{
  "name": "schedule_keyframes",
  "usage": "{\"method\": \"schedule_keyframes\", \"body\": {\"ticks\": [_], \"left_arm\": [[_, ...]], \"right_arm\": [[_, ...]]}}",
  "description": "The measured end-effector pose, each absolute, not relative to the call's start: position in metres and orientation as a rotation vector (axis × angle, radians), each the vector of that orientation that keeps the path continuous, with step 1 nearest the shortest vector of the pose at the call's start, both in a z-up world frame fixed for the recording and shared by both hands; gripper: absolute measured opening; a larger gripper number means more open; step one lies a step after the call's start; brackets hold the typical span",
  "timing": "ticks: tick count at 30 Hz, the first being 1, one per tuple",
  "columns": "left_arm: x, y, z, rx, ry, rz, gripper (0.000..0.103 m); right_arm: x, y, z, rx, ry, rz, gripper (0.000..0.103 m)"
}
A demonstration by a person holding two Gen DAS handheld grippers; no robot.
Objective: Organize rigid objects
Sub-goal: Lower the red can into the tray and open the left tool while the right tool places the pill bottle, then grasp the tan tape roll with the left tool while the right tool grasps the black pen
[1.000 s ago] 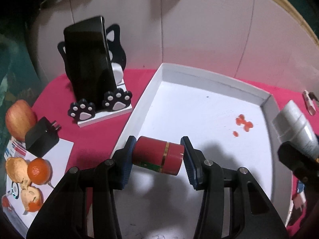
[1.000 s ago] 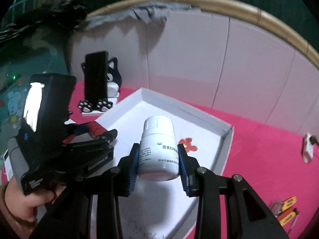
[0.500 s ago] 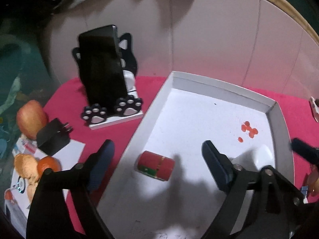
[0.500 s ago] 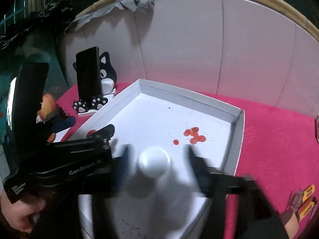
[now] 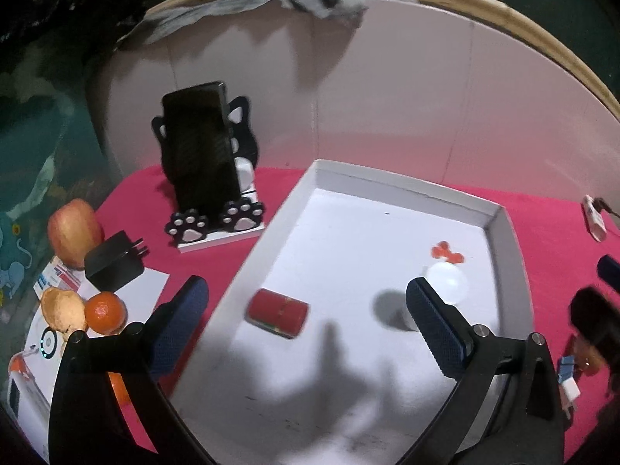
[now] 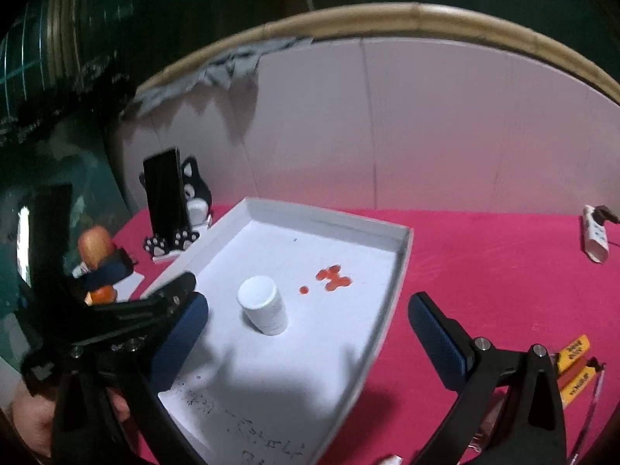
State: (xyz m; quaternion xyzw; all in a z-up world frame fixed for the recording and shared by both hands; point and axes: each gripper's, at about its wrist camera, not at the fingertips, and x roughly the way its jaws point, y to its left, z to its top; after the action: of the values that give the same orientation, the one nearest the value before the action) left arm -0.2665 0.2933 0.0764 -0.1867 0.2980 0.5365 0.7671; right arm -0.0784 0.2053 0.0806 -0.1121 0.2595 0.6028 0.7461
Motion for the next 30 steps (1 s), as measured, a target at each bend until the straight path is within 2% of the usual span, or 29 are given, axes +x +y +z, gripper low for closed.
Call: {"method": "schedule_keyframes", "body": {"ticks": [18,30], "left_arm": [[-0.21,0.233,0.096,-0.272,0.659,1.061,0.103],[-0.155,0.197,0.088,-0.209,0.713,0.916,0.103]], "right_arm": [[-0.002,0.065,0.114,0.047,0.465,1.196,0.103],[0.065,-0.017,0.076,0.101,0.537,0.974,0.103]]}}
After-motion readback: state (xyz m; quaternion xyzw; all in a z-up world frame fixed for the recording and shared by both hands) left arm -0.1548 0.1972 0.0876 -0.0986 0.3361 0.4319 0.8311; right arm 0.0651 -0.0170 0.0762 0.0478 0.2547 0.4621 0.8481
